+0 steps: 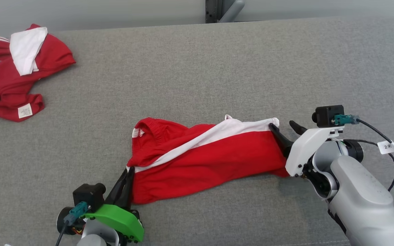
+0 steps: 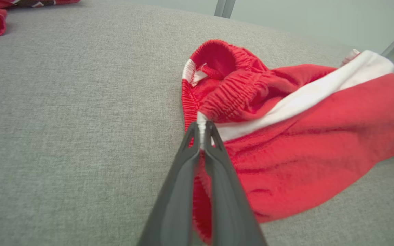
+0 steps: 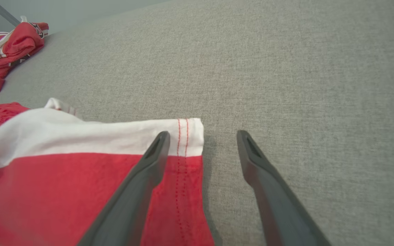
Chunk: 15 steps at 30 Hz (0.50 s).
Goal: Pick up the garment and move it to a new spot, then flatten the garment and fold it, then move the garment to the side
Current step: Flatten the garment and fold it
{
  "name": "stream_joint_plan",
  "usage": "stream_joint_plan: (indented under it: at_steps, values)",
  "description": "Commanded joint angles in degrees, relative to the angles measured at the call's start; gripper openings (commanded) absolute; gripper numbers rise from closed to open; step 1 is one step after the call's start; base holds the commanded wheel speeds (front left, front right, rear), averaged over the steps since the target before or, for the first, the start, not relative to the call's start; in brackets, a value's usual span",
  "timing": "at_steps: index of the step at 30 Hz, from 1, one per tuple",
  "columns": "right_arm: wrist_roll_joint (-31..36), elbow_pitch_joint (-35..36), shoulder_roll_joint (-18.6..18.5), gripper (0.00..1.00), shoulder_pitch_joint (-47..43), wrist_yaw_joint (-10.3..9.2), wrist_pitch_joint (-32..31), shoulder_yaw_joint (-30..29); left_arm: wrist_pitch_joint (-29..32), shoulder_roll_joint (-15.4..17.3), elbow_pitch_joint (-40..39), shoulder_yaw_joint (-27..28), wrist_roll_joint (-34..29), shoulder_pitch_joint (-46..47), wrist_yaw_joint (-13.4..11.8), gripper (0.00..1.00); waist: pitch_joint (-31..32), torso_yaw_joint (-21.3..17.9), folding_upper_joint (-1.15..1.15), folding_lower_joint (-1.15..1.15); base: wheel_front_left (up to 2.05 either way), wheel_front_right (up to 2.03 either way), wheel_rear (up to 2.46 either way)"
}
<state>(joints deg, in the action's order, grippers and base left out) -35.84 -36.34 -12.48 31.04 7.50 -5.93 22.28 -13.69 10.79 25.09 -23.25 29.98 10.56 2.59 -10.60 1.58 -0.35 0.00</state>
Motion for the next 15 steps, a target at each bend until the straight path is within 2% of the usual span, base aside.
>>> stream_joint_plan:
  at_steps: [1,9,13,15]
  values:
    - [-0.71,-0.67,-0.11,1.00,0.67,-0.02,0.36,0.57,-0.43,-0.05,0.35,0.00,-0.19,1.06,0.43,0.00,-0.88,0.88,0.35,0.00,0.00,0.00,0.00]
    - [-5.61,-4.13,-0.32,0.99,4.39,-0.02,1.87,5.89,-0.92,-0.65,1.84,-0.63,-0.79,2.72,0.92,0.00,-2.38,1.94,0.35,0.00,0.00,0.00,0.00]
    - [-8.63,-5.26,-1.12,0.75,5.89,-0.02,0.84,8.67,-0.99,-0.82,2.41,-0.87,-0.80,3.32,1.06,0.00,-2.91,2.25,0.35,0.00,0.00,0.00,0.00]
    - [-9.30,-6.09,-1.45,0.71,6.63,-0.02,0.79,10.12,-1.04,-0.90,2.65,-0.96,-0.87,3.60,1.19,0.00,-3.12,2.36,0.35,0.00,0.00,0.00,0.00]
